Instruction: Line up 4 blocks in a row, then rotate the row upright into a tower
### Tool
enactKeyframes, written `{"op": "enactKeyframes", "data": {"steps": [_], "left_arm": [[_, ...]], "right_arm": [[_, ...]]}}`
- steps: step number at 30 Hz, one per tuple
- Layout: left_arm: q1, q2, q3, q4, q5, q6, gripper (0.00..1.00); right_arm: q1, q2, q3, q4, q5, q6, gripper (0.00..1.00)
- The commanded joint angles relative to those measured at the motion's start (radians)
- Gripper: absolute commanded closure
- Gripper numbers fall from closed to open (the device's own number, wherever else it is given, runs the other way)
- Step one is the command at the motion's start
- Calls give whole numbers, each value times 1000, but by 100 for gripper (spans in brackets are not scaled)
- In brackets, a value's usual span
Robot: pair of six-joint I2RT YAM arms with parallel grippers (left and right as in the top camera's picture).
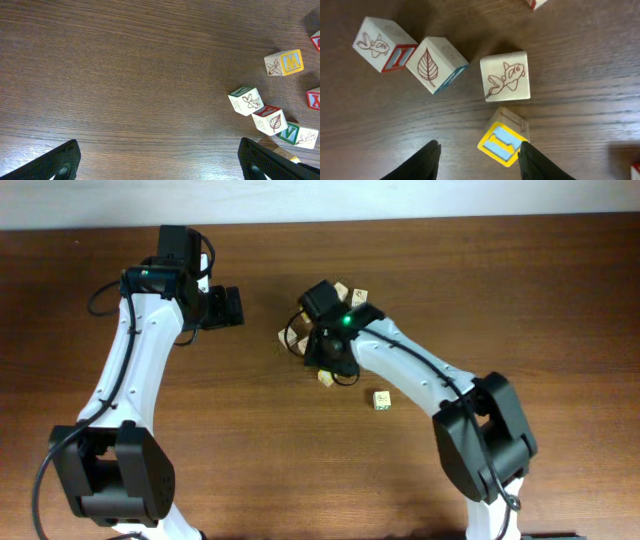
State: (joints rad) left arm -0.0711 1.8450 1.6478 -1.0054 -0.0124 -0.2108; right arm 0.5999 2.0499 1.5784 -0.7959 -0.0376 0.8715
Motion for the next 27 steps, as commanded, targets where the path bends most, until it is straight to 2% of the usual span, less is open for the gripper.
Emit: {"op": "enactKeyframes", "data": {"steps": [1,8,10,16,19,22,23,24,25,27], "left_arm": [[1,6,18,1,-7,-13,1],[1,6,18,1,-7,-13,1],[1,6,18,1,-7,-13,1],[1,6,18,1,-7,-13,1],[1,6,18,1,-7,-13,1],[1,6,18,1,-7,-13,1],[1,6,18,1,-7,-13,1],[1,6,18,1,-7,-13,1],[1,6,18,1,-7,-13,1],[1,6,18,1,-7,-13,1]], "right_arm": [[16,34,2,0,62,55,49],[16,85,1,-69,29,53,50],[16,85,1,-87,27,29,57],[14,82,14,-122,23,-351,61],[14,74,53,-152,23,-443,62],[14,68,73,-154,30,-457,73],[14,68,72,-145,50,-478,69],[14,68,69,-135,72,-483,60],[14,68,65,-123,80,-483,56],[14,82,45,-84,80,-483,52]]}}
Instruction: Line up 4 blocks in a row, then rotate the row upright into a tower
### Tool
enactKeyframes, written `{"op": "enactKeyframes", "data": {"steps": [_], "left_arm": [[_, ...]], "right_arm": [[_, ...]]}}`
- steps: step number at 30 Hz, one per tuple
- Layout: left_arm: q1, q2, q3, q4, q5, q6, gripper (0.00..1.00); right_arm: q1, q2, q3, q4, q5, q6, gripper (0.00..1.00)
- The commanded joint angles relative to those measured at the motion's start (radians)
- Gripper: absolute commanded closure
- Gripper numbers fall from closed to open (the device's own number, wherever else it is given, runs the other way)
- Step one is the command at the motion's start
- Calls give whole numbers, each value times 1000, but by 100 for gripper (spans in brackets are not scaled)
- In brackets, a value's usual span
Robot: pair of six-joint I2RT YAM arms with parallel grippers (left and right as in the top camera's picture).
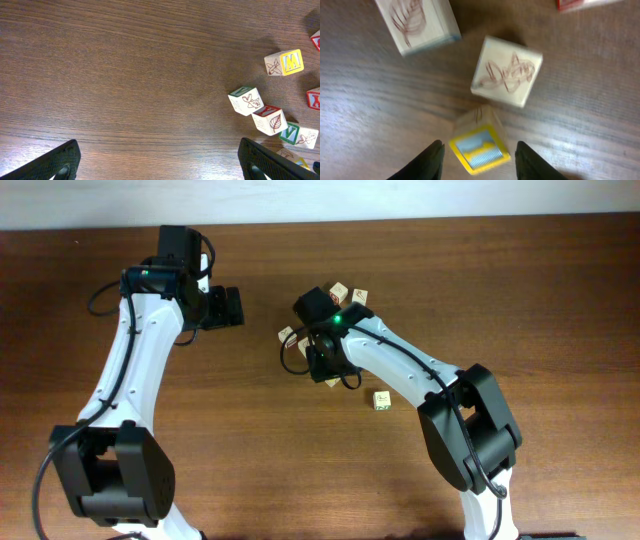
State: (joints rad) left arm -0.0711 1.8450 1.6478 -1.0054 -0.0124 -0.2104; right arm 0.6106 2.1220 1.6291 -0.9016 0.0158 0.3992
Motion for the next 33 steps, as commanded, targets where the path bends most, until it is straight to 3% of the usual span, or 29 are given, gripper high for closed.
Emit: {"op": "enactKeyframes", "data": {"steps": [1,7,13,18,19,22,27,30,33], "left_arm": [[1,6,18,1,-7,-13,1],[1,6,18,1,-7,-13,1],[1,6,18,1,-7,-13,1],[1,6,18,1,-7,-13,1],[1,6,18,1,-7,-13,1],[1,6,18,1,-7,-13,1],[1,6,18,1,-7,-13,1],[1,6,18,1,-7,-13,1],[1,6,18,1,-7,-13,1]], "right_arm": [[4,18,-6,26,26,-10,52],[5,30,-15,34,22,-25,61],[5,30,-18,-6,-68,-305,61],[3,30,-18,-42,-64,-314,63],[3,30,-18,-53,-64,-267,69],[4,30,-18,-60,-64,-114,70],[3,24,5,-79,-64,-101,74],[3,-30,124,-256,-62,-48,74],[-3,-55,122,-387,-6,113,73]]}}
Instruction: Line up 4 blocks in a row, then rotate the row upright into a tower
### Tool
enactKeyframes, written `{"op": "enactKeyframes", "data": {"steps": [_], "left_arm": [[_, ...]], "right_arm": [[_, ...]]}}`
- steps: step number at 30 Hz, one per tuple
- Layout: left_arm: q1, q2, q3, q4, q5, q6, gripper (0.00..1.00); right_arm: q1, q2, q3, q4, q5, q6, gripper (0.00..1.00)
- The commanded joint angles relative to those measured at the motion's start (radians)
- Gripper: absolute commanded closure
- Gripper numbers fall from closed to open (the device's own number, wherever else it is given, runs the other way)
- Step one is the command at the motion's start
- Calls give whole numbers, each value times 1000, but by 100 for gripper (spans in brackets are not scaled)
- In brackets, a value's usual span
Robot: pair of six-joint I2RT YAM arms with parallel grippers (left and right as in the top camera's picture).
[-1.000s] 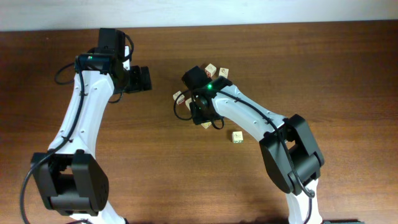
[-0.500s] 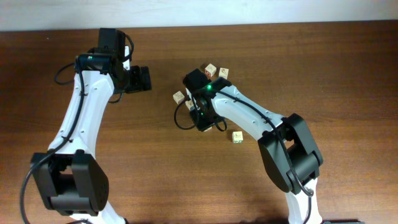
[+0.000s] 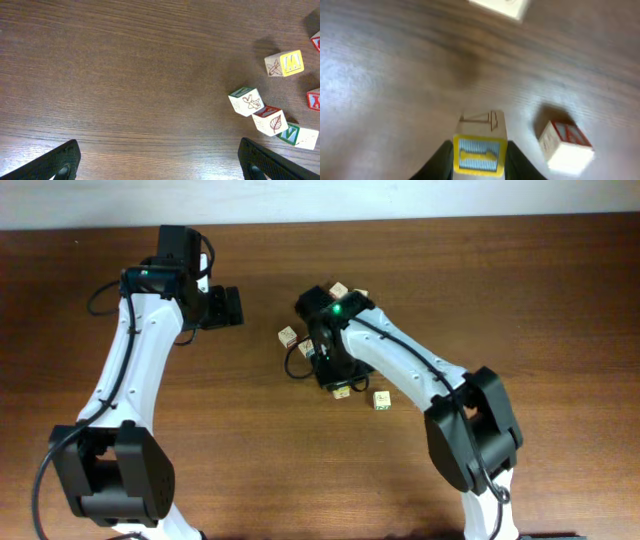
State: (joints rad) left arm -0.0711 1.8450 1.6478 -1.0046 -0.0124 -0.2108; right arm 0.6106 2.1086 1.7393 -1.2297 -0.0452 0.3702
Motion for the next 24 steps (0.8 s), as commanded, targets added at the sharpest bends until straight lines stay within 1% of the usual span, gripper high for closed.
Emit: {"op": "enactKeyframes", "data": {"steps": [1,3,5,12,13,15,16,18,21,22,23,24], "left_arm": [[1,6,18,0,-7,-13,1],[1,6,18,0,-7,-13,1],[1,6,18,0,-7,-13,1],[1,6,18,0,-7,-13,1],[1,6,18,0,-7,-13,1],[1,6,18,0,-7,-13,1],[1,6,18,0,-7,-13,1],[1,6,18,0,-7,-13,1],[1,6,18,0,-7,-13,1],[1,6,18,0,-7,-13,1],[1,6,18,0,-7,-13,1],[1,6,18,0,-7,-13,1]], "right_arm": [[-9,-41,-25,-59,76,183,73],[-25,-41,-111,-2,82,196,73],[-37,-41,-148,38,84,196,73],[-49,-41,-182,55,84,196,73],[-49,-41,-182,55,84,196,66],[-50,-41,-182,56,84,195,61],[-50,-41,-179,63,84,188,57],[-54,-41,-163,63,84,180,56],[-77,-41,-45,56,80,114,55],[-88,-41,9,83,84,89,51],[-93,-41,17,116,83,90,47],[-95,-32,14,199,80,90,47]]}}
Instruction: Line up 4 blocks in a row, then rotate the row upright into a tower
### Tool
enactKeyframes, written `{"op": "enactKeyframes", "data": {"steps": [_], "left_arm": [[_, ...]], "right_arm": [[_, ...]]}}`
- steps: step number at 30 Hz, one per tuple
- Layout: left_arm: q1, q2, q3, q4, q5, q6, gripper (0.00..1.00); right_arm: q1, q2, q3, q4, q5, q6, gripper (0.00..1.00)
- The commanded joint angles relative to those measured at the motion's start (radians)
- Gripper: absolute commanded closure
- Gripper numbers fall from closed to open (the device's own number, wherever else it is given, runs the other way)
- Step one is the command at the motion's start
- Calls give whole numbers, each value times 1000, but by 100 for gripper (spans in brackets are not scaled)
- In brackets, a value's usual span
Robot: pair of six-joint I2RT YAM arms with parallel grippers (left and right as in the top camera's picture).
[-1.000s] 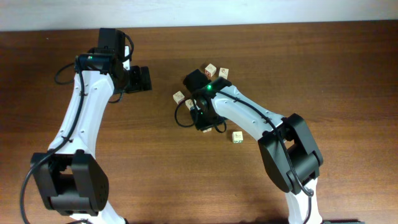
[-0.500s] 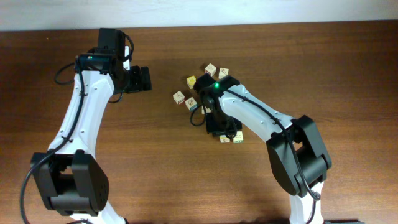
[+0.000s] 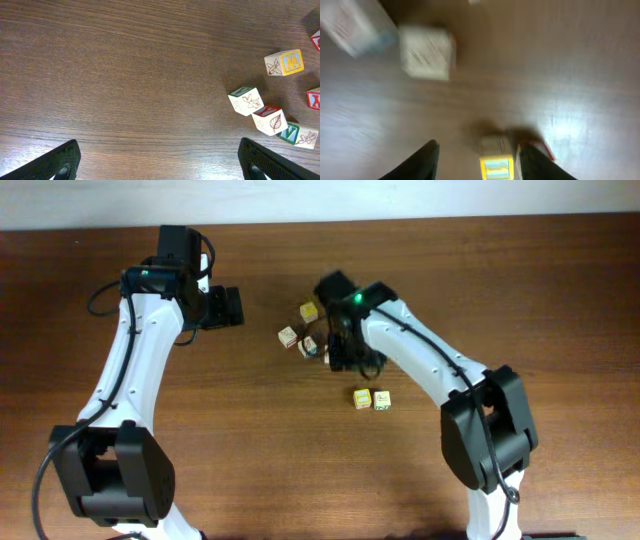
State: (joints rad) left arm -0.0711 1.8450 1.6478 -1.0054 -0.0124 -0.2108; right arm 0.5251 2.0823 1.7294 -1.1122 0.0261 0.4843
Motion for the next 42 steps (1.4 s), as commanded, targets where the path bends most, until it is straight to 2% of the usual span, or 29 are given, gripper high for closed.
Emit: {"op": "enactKeyframes", "data": {"steps": [1,3,5,13,15,21,24,28,30,33,36,42], "left_arm": [[1,6,18,1,-7,-13,1],[1,6,18,1,-7,-13,1],[1,6,18,1,-7,-13,1],[1,6,18,1,-7,-13,1],[1,6,18,1,-7,-13,1],[1,6,18,1,-7,-13,1],[1,6,18,1,-7,-13,1],[1,6,18,1,-7,-13,1],[1,6,18,1,-7,-13,1],[1,6,18,1,-7,-13,1],[1,6,18,1,-7,-13,1],[1,6,18,1,-7,-13,1]], "right_arm": [[-6,0,24,106,9,-25,47],[6,38,23,213,12,-62,47],[6,73,23,248,11,-62,47],[6,150,21,252,5,-69,48],[7,150,21,252,5,-69,57],[6,152,-24,255,4,-69,60],[5,151,-24,253,4,-69,64],[4,133,44,172,1,-69,69],[5,117,129,62,-4,-69,69],[7,110,216,-91,-169,-69,71],[31,114,166,-163,-189,-58,73],[43,114,28,-151,-125,-31,73]]}}
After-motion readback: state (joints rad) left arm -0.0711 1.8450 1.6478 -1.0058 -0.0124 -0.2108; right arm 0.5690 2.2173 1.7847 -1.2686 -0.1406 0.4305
